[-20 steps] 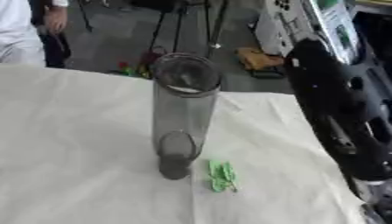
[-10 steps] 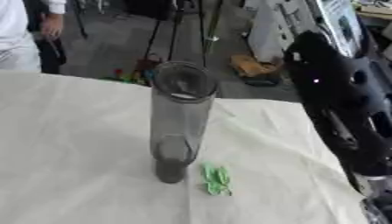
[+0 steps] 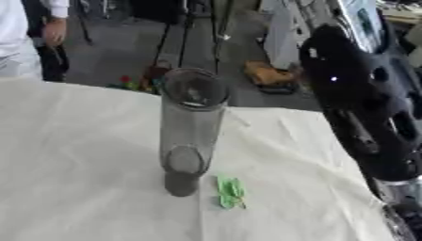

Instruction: Arrange flowers into the vase.

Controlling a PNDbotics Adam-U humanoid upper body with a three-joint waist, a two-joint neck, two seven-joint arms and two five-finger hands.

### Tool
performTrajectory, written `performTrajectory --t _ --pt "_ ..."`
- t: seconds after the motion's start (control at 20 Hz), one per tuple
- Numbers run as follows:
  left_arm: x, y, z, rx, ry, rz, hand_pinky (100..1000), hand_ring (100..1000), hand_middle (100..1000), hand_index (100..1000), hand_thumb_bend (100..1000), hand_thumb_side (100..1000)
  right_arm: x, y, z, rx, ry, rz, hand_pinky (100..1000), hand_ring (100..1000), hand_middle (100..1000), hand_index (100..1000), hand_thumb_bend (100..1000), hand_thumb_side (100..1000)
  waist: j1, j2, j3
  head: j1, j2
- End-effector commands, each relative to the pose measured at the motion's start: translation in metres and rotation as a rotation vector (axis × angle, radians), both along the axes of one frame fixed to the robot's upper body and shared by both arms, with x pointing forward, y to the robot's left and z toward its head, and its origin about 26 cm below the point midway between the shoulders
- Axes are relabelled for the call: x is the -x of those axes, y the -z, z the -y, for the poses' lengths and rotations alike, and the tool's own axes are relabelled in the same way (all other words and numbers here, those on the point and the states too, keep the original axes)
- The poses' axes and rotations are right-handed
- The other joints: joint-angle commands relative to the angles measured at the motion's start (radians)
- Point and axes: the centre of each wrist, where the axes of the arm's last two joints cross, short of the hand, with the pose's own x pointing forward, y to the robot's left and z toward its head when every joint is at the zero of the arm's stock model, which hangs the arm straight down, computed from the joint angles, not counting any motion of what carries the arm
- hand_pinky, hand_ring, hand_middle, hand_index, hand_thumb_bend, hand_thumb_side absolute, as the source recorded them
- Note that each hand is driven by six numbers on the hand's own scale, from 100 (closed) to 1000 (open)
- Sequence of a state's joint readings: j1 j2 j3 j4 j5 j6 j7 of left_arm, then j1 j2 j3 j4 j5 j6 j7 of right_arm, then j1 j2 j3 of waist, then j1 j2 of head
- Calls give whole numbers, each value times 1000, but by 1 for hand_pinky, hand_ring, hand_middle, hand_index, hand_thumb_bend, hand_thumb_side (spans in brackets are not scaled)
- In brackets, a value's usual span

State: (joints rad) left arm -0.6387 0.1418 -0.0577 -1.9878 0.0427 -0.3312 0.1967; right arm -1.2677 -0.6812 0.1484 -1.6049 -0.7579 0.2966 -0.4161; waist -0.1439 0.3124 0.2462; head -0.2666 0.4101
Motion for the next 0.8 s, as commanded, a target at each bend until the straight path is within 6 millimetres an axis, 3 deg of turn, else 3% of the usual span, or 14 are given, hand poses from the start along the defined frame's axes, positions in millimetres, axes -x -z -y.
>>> performTrajectory --t 0.05,0.8 --pt "3 -5 -1 -11 0 17 704 778 865 909 100 1000 5 -10 1 -2 9 0 100 100 100 100 166 382 6 -30 -3 1 7" --pt "3 -6 -1 -5 3 15 703 778 864 909 100 1000 14 0 -4 23 -55 -100 100 100 100 100 162 405 -1 -47 -11 18 18"
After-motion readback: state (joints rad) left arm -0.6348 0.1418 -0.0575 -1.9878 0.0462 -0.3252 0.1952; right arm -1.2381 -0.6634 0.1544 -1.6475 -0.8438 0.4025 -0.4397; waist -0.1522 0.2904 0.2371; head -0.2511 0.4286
